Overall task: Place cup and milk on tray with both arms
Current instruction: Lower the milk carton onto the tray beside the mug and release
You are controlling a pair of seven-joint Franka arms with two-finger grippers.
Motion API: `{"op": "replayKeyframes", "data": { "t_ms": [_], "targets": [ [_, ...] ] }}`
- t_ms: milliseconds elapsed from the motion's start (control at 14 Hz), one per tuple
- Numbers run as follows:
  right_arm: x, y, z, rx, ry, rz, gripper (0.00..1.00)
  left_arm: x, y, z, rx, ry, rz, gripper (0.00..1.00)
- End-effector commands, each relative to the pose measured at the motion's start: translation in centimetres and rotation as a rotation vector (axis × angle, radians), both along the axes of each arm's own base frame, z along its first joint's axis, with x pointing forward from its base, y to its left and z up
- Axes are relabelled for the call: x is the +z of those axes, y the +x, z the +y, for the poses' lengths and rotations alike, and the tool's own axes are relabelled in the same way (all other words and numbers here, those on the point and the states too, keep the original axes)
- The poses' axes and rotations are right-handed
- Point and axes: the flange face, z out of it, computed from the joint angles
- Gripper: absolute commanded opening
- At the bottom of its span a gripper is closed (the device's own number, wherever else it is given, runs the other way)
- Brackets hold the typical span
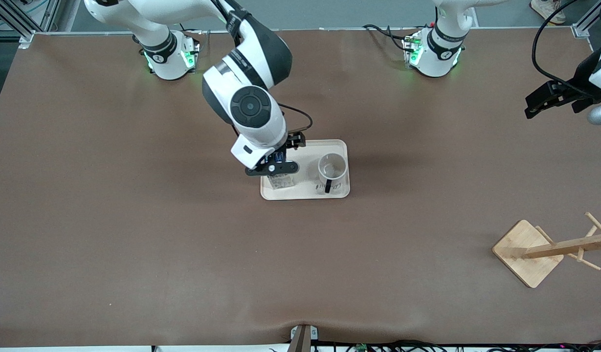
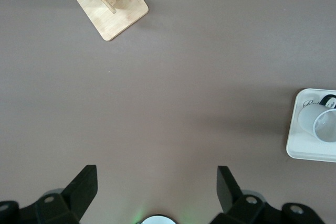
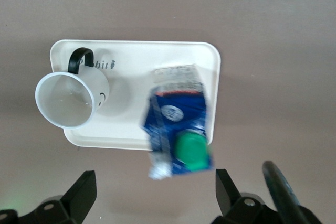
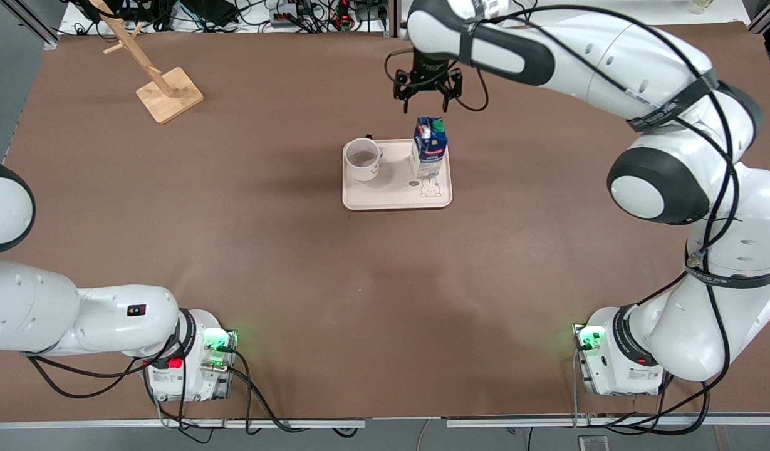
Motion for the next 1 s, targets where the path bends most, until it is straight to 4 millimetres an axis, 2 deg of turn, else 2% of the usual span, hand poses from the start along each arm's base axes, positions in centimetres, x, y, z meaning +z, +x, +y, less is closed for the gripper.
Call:
{"op": "replayKeyframes", "data": {
  "t_ms": [0, 71, 286, 500, 714, 857, 929],
  "targets": [
    [2.4, 0.3, -1.5, -0.028, 0.003, -0.002, 1.0, 0.6, -0.5, -0.2, -0.001, -0.01, -0.004, 1.0],
    [3.7, 0.3, -2.2, -0.03, 0.004, -0.016, 1.0, 0.6, -0.5, -0.2, 0.001, -0.01, -0.004, 1.0],
    [6.5, 2.0, -6.4, -0.04, 0.005, -0.019, 1.0, 0.6, -0.5, -0.4, 0.001, -0.01, -0.004, 1.0],
    [11.5, 3.8, -13.2, -0.089, -0.003, 0.014, 1.0, 0.7, -0.5, -0.4, 0.002, -0.01, -0.007, 1.0],
    [15.5, 4.5, -20.1, -0.107, 0.013, 0.013, 1.0, 0.8, -0.6, -0.4, 0.003, -0.011, -0.009, 1.0],
    [17.9, 3.9, -24.3, -0.126, 0.011, 0.031, 1.0, 1.0, -0.6, -0.2, 0.003, -0.011, -0.01, 1.0],
    [19.5, 2.7, -26.3, -0.149, -0.009, 0.047, 1.0, 1.1, -0.6, -0.2, 0.003, -0.012, -0.013, 1.0]
  ]
}}
